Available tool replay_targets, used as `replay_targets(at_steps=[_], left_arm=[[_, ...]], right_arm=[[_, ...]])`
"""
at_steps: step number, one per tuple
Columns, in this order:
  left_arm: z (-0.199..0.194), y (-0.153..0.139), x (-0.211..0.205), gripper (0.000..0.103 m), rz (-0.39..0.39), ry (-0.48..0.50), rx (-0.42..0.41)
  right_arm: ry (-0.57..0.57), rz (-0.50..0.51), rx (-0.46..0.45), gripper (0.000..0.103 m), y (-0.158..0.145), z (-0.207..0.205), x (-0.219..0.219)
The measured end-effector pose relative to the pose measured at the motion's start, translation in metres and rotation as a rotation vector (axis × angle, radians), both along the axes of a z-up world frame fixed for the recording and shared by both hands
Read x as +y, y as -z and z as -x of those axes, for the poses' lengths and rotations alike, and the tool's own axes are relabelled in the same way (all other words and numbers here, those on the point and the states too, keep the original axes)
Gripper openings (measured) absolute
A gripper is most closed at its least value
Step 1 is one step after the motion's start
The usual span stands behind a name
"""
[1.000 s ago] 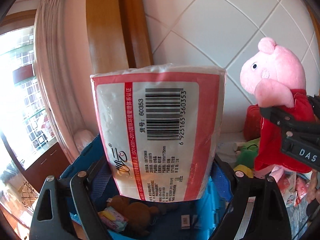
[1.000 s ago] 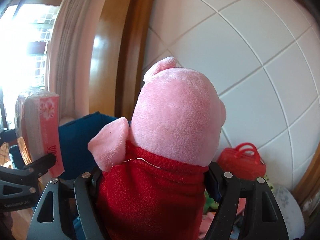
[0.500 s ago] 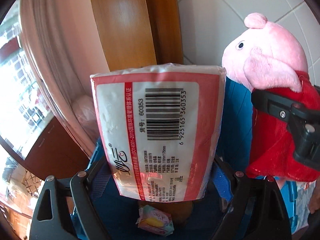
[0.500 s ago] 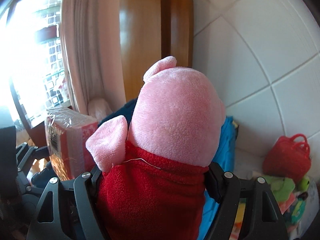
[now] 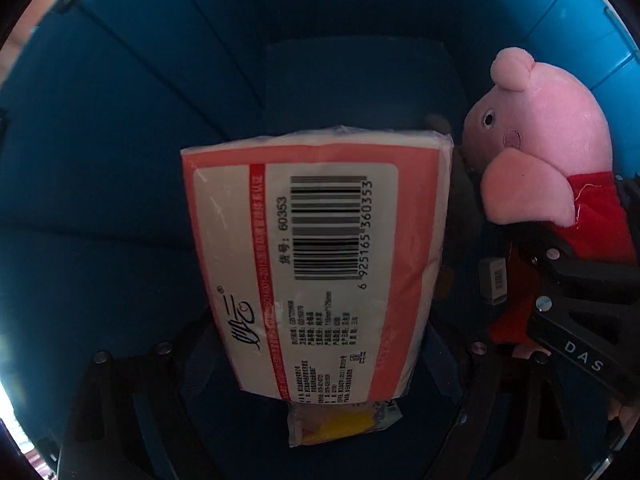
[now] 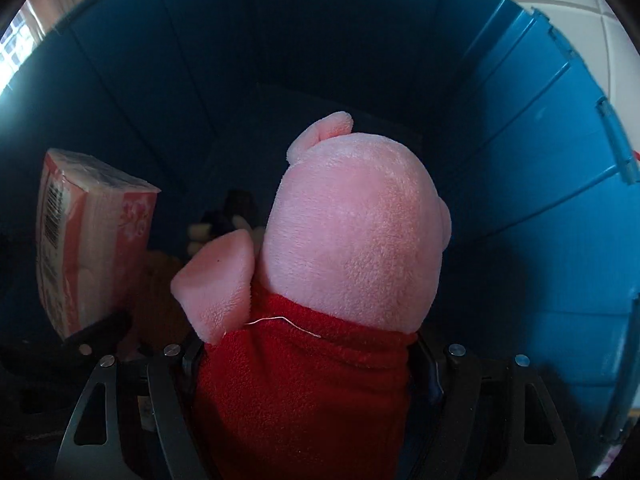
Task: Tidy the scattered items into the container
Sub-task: 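Open the right gripper to drop the pig plush while the left releases the tissue pack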
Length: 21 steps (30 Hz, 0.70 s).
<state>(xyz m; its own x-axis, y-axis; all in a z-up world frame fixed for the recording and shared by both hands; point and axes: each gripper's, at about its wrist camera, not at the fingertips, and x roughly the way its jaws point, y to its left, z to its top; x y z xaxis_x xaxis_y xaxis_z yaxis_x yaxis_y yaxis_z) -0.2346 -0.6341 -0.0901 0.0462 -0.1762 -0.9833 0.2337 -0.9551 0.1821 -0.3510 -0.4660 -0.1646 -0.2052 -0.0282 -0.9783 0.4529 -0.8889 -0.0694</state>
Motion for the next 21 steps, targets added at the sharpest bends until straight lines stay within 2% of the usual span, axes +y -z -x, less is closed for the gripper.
replay_targets(at_steps=[4,9,14,21], left_arm=[[0.006,0.025,-0.003,0.088,0.007,0.018,-0.081],[0.012,0.041,-0.004,0.088,-0.011,0.028,-0.138],[0.015,0.043,-0.004,0.088,-0.022,0.033,-0.138],[0.015,0.039,-0.015,0.088,-0.039,-0.012,-0.128]], right_arm=[[0.011,-0.053,-0.083,0.077,0.035,0.005,0.006],[0.004,-0.087,-0.137,0.078,0.057,0.011,0.008],[0.004,-0.105,-0.143,0.08,0.063,0.012,0.003],[-0.001,-0.102,-0.109,0.084,0.046,0.002,-0.002]])
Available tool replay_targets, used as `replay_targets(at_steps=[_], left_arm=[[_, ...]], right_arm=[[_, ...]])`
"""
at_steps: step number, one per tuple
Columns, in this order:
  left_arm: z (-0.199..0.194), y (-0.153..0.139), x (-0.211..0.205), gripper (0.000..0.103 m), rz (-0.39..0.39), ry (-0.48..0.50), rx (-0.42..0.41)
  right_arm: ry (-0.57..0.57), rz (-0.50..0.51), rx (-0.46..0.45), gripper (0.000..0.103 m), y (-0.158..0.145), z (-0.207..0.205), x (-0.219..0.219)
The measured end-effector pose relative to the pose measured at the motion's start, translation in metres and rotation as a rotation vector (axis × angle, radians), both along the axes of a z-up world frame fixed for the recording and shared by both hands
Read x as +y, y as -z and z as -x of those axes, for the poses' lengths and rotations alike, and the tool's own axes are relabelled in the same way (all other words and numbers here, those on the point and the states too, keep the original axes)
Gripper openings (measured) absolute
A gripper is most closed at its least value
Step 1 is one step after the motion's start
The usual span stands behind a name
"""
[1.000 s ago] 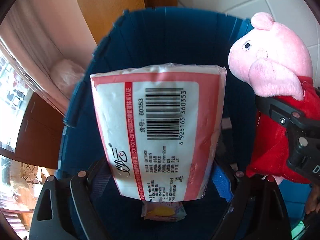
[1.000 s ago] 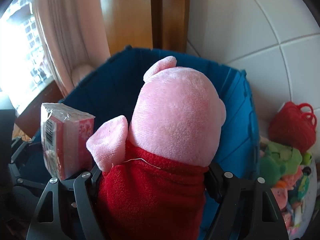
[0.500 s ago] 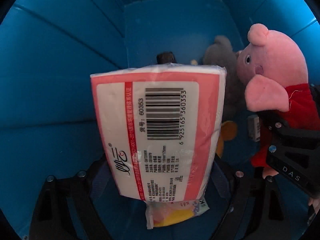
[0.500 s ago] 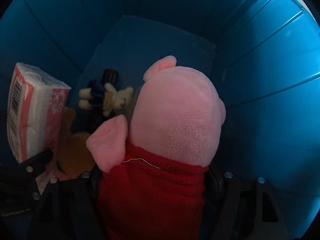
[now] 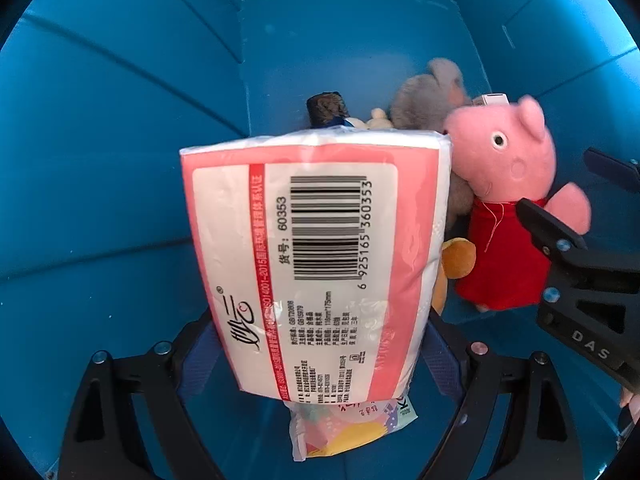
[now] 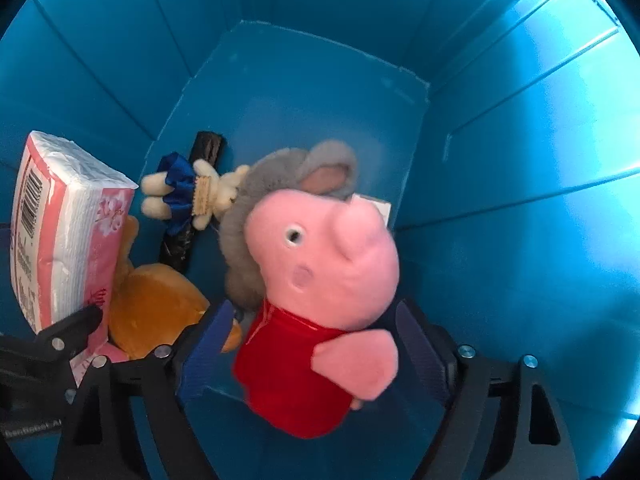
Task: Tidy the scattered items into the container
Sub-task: 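Open the right gripper to drop the pig plush while the left releases the tissue pack, then withdraw both open grippers from the bin toward the pile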
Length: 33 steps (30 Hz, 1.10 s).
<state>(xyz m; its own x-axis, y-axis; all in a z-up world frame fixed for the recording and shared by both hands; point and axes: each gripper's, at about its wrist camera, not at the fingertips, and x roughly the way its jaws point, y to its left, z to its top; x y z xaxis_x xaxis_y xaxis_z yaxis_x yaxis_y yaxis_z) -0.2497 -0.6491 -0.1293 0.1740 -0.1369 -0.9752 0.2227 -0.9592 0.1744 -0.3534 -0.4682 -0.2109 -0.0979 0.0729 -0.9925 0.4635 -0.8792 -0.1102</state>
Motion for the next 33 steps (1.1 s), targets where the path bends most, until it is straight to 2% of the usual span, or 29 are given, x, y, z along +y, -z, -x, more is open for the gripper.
replay_targets(at_steps=[3,4,6,9,12,15,18,22,24,25,26,33], left_arm=[[-0.004,-0.015,-0.002,0.088,-0.061,-0.012,0.049],[-0.003,-0.02,-0.001,0.09,-0.053,0.012,0.077],[-0.004,-0.019,-0.001,0.09,0.035,0.022,0.057],[-0.007,-0.018,0.002,0.09,-0.025,0.025,0.057],[-0.004,-0.025,0.006,0.09,-0.007,0.049,0.075],[0.016,-0.038,0.014,0.09,-0.033,0.052,0.11],[-0.008,-0.043,0.005,0.09,-0.011,0.07,0.121],[-0.023,-0.057,0.021,0.09,-0.009,0.092,0.133],[-0.028,-0.068,0.046,0.09,-0.012,0.104,0.16],[-0.032,-0.072,0.049,0.09,-0.012,0.11,0.175],[-0.037,-0.078,0.051,0.09,-0.016,0.114,0.192],[-0.069,-0.115,0.067,0.09,0.009,0.16,0.327]], right_arm=[[-0.012,0.003,0.014,0.084,-0.004,-0.001,-0.003],[-0.015,0.011,0.021,0.084,-0.008,-0.002,-0.003],[-0.021,0.017,0.036,0.085,-0.016,-0.003,-0.003],[-0.027,0.013,0.062,0.085,-0.023,-0.003,-0.002],[-0.023,0.018,0.074,0.085,-0.029,-0.003,0.001],[-0.03,0.025,0.081,0.085,-0.033,-0.004,0.004],[-0.034,0.026,0.085,0.085,-0.037,-0.008,0.006],[-0.051,0.033,0.089,0.085,-0.046,-0.017,0.005],[-0.069,0.052,0.092,0.085,-0.055,-0.022,0.004],[-0.162,0.069,0.098,0.085,-0.06,-0.025,0.004],[-0.181,0.073,0.106,0.085,-0.066,-0.029,0.005],[-0.224,0.121,0.187,0.085,-0.109,-0.062,0.015]])
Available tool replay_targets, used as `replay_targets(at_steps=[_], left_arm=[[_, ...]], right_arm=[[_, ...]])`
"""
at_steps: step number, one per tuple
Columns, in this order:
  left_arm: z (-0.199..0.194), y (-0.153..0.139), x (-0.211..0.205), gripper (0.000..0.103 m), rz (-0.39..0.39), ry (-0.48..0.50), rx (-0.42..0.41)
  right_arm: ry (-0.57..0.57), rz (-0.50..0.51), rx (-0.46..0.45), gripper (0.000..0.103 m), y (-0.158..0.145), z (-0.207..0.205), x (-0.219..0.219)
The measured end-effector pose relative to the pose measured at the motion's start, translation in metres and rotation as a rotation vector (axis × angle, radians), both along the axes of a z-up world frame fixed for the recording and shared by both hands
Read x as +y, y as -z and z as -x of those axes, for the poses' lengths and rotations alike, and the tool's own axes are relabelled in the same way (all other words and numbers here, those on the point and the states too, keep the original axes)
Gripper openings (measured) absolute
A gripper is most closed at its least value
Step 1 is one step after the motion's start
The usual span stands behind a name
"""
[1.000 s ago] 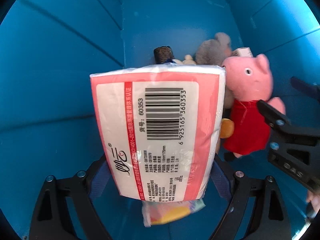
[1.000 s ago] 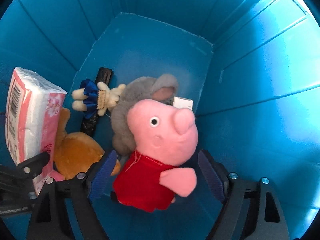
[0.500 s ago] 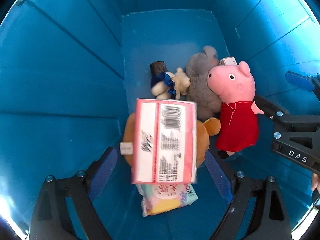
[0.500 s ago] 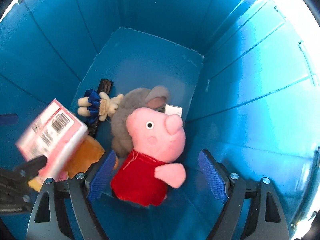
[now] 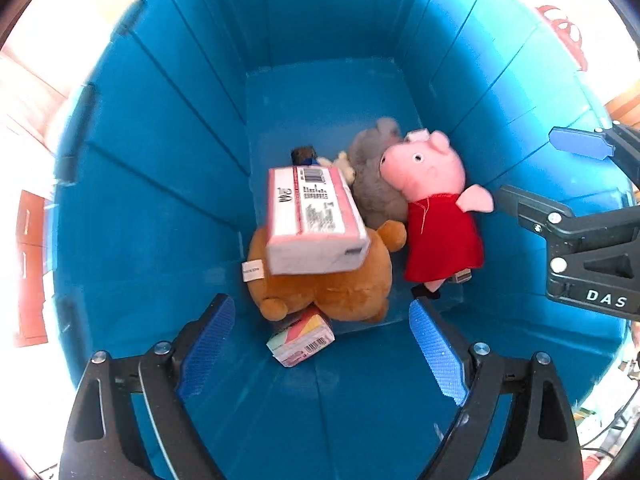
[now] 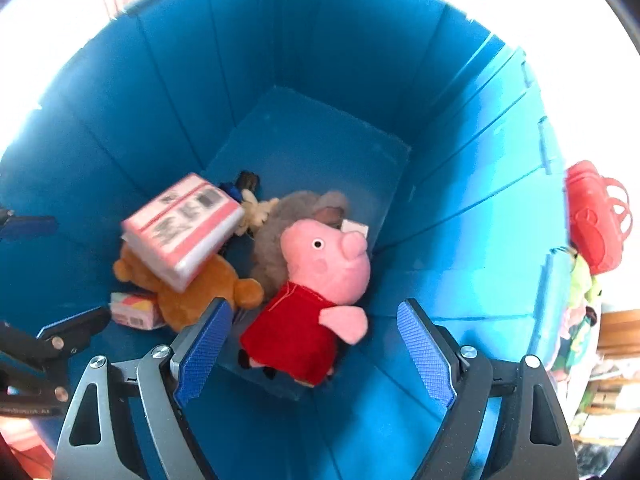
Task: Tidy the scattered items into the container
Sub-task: 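Withdraw both open grippers from the bin toward the pile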
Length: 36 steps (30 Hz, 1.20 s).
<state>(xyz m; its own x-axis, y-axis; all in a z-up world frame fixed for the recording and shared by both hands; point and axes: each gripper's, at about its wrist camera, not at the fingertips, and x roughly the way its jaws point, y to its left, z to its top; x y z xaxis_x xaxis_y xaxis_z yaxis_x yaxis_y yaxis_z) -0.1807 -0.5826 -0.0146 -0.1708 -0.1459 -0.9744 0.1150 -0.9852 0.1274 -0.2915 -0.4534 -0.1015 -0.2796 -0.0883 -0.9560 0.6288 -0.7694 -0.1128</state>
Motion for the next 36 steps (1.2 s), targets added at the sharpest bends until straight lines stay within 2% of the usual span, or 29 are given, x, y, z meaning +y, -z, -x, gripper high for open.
replay_targets(at_steps=[4,9,15,20,25,32,36], left_arm=[[-0.023,-0.015,0.013,0.09,0.043,0.026,0.092],[-0.062,-0.041,0.036,0.09,0.132,0.074,0.29],[-0.099,-0.06,0.063,0.09,0.135,0.087,0.494],[-0.113,-0.063,0.09,0.09,0.145,0.071,0.595],[-0.115,-0.069,0.134,0.09,0.193,0.078,0.705],[-0.099,-0.077,0.228,0.09,0.096,0.128,0.799],[-0.079,-0.067,0.301,0.09,0.024,0.178,0.801]], right_arm=[[0.003,0.058,0.058,0.085,-0.024,-0.025,0.012],[0.008,0.167,0.15,0.087,-0.054,-0.062,0.039],[0.053,0.317,0.236,0.089,-0.071,-0.105,0.079],[0.125,0.441,0.271,0.091,-0.082,-0.124,0.128],[0.232,0.494,0.347,0.094,-0.092,-0.133,0.194],[0.358,0.514,0.423,0.097,-0.087,-0.133,0.306],[0.391,0.49,0.425,0.097,-0.073,-0.122,0.377]])
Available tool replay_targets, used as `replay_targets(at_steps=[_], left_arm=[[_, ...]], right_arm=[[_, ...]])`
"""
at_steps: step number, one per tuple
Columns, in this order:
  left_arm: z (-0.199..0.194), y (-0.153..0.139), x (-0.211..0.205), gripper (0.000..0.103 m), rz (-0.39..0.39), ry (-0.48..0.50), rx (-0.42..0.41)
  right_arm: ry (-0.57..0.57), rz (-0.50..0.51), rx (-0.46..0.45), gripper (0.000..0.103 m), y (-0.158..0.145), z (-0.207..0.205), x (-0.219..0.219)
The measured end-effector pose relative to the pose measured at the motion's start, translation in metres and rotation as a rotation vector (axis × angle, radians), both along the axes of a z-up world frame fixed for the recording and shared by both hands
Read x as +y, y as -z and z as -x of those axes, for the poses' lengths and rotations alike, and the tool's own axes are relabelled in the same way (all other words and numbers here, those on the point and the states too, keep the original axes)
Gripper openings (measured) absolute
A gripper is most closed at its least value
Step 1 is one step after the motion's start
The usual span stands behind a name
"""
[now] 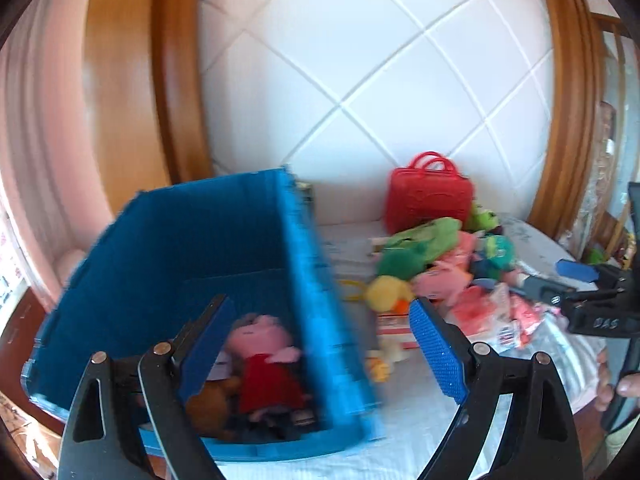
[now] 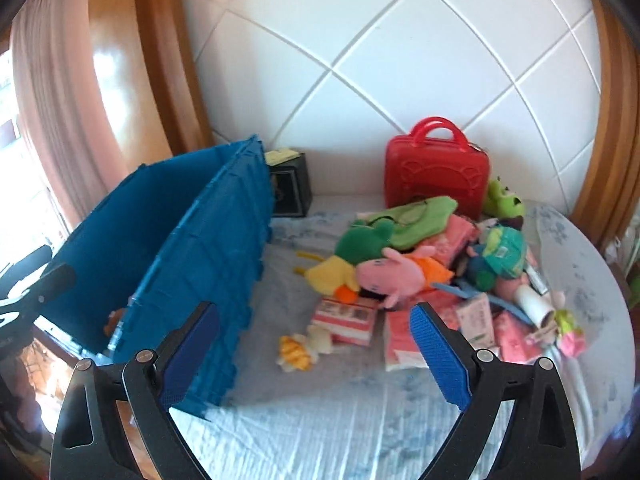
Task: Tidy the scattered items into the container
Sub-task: 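Withdraw both open grippers from the bin toward the pile, then close the left gripper on the yellow-skirted bear while the right grasps the wipes pack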
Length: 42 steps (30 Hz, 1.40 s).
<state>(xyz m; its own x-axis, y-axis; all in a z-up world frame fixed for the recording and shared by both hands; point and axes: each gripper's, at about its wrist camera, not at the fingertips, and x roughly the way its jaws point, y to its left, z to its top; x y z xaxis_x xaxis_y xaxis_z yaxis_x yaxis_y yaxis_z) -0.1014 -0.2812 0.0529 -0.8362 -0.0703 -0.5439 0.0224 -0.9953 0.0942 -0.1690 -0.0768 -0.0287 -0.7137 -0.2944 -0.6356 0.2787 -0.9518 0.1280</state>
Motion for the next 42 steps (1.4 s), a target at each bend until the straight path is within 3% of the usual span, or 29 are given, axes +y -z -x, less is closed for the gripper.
replay_targets(at_steps=[6,12,15,23,30,35,42], left_arm=[[0.04,0.035,0.097,0.09,-0.018,0.039,-0.066],[0.076,0.081,0.133,0.09,-0.034,0.032,-0.194],[0.093,0.111,0.132,0.09,-0.027,0.013,-0.258],[0.156,0.223,0.105,0.09,-0.003,-0.035,-0.473],[0.199,0.311,0.072,0.09,0.021,-0.105,-0.61],[0.211,0.343,0.064,0.09,0.041,-0.124,-0.647],[0.214,0.36,0.064,0.091,0.051,-0.156,-0.633]], right_arm=[[0.032,-0.024,-0.062,0.097,0.033,0.02,0.098],[0.042,-0.051,-0.136,0.097,0.071,0.036,0.152],[0.043,-0.04,-0.162,0.097,0.092,0.044,0.161],[0.09,-0.01,-0.298,0.097,0.156,0.072,0.172],[0.156,-0.012,-0.372,0.097,0.201,0.091,0.183],[0.236,-0.046,-0.436,0.097,0.236,0.1,0.202],[0.298,-0.049,-0.489,0.097,0.28,0.115,0.221]])
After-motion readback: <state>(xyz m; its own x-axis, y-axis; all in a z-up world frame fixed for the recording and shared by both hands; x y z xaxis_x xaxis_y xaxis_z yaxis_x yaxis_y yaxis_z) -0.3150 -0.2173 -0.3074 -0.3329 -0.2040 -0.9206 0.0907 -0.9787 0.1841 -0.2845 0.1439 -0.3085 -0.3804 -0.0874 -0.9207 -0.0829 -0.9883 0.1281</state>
